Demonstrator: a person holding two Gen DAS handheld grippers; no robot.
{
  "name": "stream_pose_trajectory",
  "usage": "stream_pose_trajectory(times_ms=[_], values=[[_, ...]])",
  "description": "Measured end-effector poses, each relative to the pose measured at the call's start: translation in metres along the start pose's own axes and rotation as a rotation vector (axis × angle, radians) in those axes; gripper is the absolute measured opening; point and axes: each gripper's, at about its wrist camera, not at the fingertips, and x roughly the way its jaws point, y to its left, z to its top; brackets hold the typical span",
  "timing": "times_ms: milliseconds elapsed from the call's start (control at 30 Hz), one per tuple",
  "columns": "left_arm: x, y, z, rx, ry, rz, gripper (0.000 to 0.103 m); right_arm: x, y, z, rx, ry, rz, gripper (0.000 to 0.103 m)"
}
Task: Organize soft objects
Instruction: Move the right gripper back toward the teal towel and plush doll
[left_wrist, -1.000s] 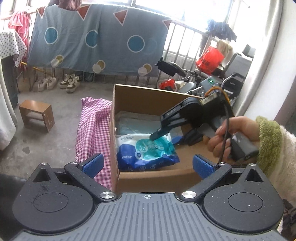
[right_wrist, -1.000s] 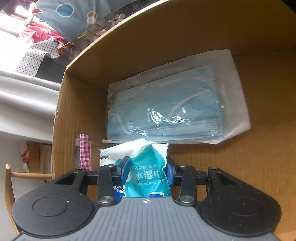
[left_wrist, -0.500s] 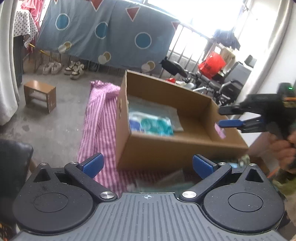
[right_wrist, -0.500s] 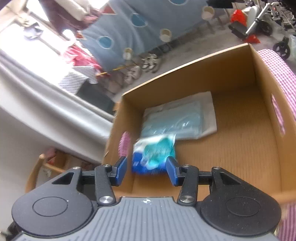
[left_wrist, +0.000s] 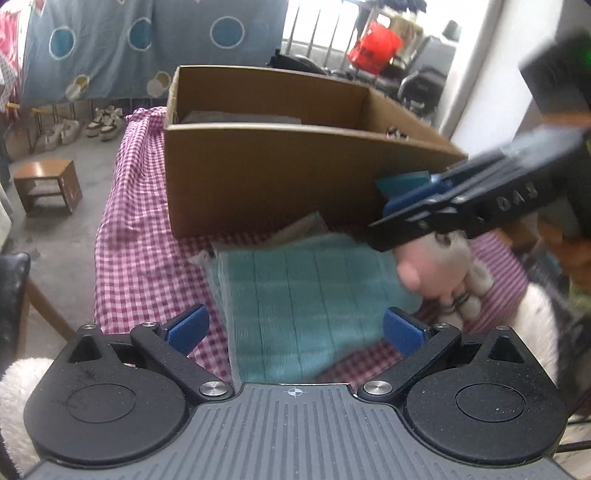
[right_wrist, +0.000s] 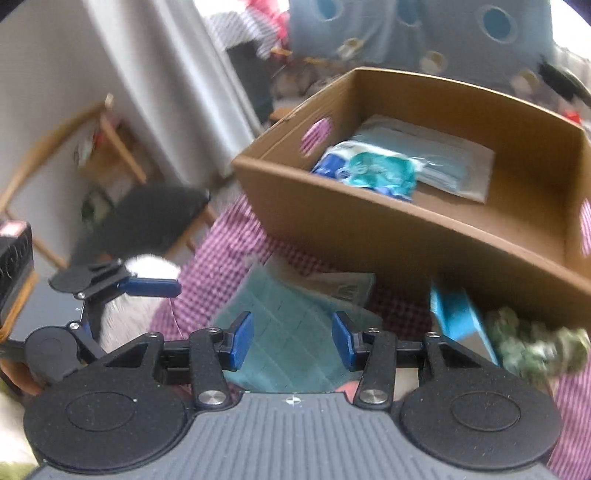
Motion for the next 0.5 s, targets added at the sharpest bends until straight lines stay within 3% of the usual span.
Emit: stream_pose_trajectory(times_ms=[167,333,500], values=[[0.002,-0.010,-0.015,0.039,0.011,0.021,0.098,0.014,0.013,-0.006,-0.069,0.070,-0.018,0.050],[0.003,-0.016,-0.020,0.085,0.026,0.058,0.083,0.023,0.016,-0.009,-0.101,0.086,-0.071,0.050],[0.005,-0.024,-0.024,0.159,0.029,0.121,0.081,0.025,0.018,-0.012,-0.081,0.118,-0.051,0.050]])
